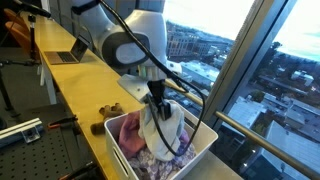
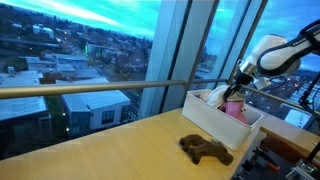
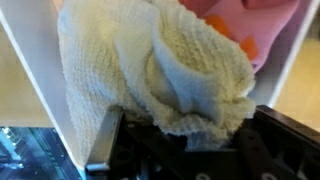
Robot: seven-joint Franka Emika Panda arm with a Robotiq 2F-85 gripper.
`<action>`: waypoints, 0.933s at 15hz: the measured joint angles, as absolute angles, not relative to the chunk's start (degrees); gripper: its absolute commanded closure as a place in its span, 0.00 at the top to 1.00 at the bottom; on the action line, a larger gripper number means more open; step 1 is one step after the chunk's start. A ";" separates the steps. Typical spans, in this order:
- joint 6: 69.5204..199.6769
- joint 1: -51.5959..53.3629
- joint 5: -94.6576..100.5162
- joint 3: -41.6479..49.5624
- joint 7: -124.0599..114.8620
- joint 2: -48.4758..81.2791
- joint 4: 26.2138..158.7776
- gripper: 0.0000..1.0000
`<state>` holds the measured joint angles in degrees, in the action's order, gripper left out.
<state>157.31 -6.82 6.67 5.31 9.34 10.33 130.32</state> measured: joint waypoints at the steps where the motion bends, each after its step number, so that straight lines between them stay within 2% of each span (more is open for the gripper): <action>1: 157.14 -6.66 6.05 4.64 9.34 7.57 130.92 0.01; 8: 153.64 -0.03 4.87 -0.98 7.55 -8.26 130.67 0.01; 14: 147.39 7.69 6.61 -11.09 0.16 -13.24 127.34 0.01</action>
